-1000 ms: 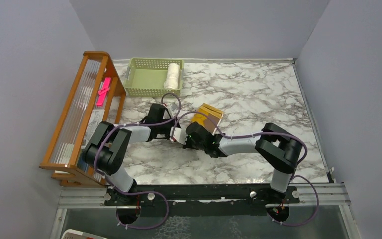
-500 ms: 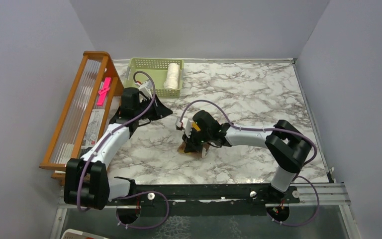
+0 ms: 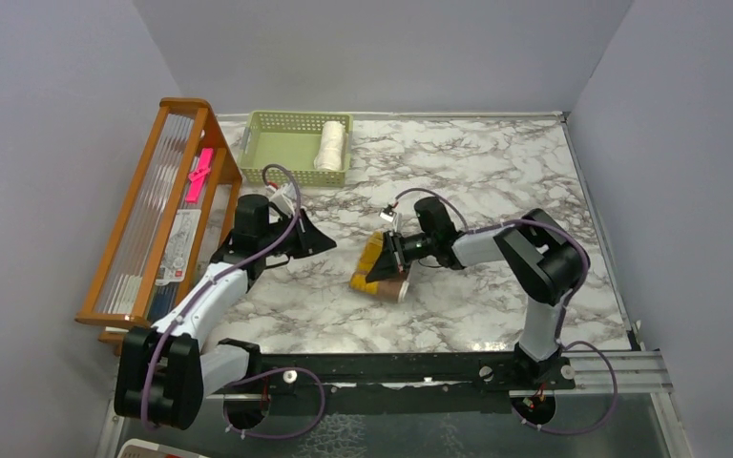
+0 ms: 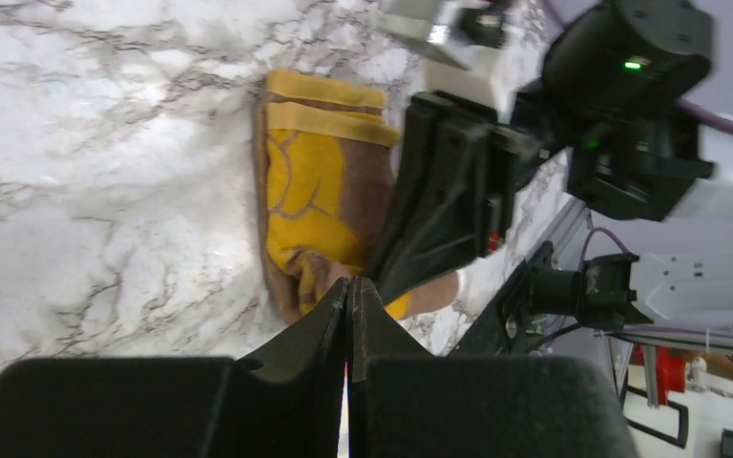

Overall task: Roll the towels
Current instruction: Roll the towel at the center of the board.

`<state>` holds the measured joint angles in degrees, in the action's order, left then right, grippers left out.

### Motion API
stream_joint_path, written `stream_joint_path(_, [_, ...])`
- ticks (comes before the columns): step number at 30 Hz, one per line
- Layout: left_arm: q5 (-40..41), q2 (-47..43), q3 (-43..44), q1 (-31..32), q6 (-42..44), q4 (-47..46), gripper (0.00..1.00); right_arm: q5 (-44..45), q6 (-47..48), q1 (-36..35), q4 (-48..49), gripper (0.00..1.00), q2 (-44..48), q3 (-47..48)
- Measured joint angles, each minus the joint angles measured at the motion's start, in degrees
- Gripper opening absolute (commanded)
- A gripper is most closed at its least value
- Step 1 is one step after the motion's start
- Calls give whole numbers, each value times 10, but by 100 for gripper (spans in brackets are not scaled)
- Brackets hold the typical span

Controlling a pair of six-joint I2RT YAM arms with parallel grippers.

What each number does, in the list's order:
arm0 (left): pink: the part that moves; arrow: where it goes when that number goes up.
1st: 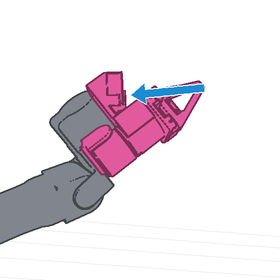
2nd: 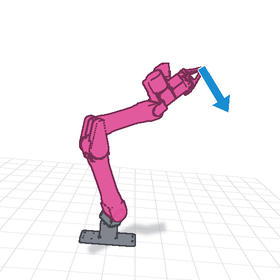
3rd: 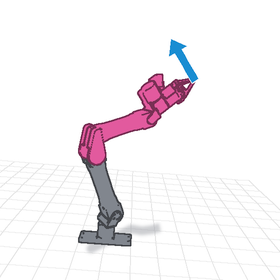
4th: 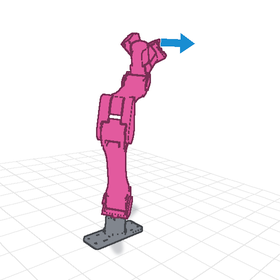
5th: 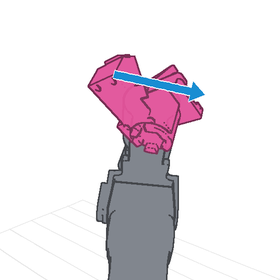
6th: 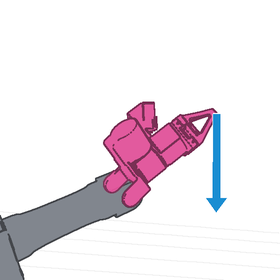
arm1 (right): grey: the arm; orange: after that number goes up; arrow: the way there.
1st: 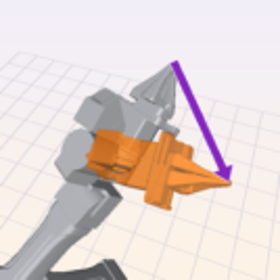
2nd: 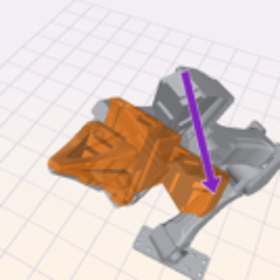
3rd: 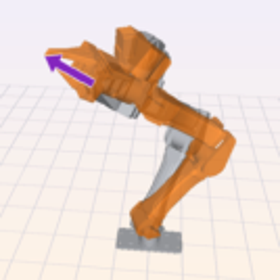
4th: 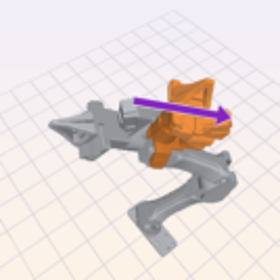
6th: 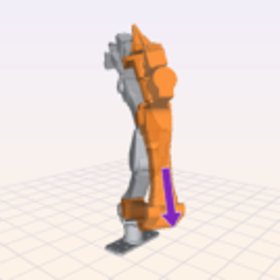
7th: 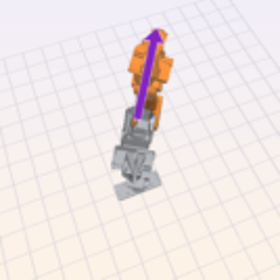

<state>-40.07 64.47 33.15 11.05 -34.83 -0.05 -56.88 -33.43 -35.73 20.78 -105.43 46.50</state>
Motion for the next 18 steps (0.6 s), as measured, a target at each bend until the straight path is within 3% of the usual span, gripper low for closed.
stream_joint_path(6, [-1,-5,-20,64,-33,-54,7,-48,-202,20,176,1,-97,-65])
stream_joint_path(9, [3,0,-36,104,-54,-86,6,-59,-322,27,313,1,-138,-103])
stream_joint_path(10, [6,7,-41,120,-61,-99,6,-62,-393,29,412,1,-165,-117])
stream_joint_path(11, [7,12,-43,127,-66,-106,6,-62,-393,29,412,1,-165,-117])
stream_joint_path(15, [17,42,-58,148,-87,-146,6,-56,-516,38,604,1,-227,-129])
stream_joint_path(18, [21,64,-62,155,-96,-167,6,-50,-543,39,621,1,-234,-132])
